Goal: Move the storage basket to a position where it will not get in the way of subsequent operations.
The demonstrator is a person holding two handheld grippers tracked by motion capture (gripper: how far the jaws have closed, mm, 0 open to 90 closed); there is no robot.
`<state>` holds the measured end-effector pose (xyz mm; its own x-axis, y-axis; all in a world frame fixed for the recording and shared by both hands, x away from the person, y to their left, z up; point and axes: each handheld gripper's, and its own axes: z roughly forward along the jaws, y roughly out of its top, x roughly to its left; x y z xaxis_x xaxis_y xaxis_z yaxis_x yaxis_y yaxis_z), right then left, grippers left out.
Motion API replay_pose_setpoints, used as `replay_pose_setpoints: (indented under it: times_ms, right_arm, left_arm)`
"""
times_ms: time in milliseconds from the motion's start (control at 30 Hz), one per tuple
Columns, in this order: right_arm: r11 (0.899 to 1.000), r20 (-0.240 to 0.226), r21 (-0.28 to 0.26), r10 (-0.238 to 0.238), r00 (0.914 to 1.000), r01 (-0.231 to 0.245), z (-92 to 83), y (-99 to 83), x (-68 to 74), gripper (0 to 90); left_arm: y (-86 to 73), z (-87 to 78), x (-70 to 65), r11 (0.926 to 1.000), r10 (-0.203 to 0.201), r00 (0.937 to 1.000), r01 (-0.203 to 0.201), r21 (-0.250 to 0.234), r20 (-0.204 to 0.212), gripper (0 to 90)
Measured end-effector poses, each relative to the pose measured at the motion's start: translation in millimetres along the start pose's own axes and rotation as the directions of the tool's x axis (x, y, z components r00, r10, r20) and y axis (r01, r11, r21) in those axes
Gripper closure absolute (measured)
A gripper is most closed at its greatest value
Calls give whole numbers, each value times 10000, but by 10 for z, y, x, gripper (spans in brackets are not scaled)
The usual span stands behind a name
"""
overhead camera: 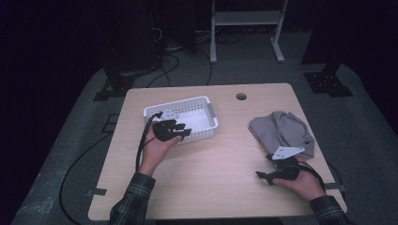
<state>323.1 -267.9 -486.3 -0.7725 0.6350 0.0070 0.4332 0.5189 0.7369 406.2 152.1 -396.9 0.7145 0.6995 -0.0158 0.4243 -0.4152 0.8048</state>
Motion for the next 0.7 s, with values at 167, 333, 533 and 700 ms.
replay_pose_setpoints:
  times_ms: [167,333,533,700]
  right_arm:
    - [10000,-5,-3,-12,10000,12,0,0,-5,162]
    - [10000,-8,-6,2,10000,-2,1,0,-4,162]
    - [10000,12,4,-26,10000,26,1,1,-9,162]
    - [10000,16,1,-21,10000,21,2,2,-10,162]
  left_arm:
    - [-129,-33,125,9984,53,9999,-45,564,-144,586]
    - [-248,-48,217,9954,-92,9999,98,956,-60,584]
    - [-289,-30,251,9920,-107,9999,93,1262,104,633]
    - [-282,-38,261,9896,-225,9996,201,1427,151,710]
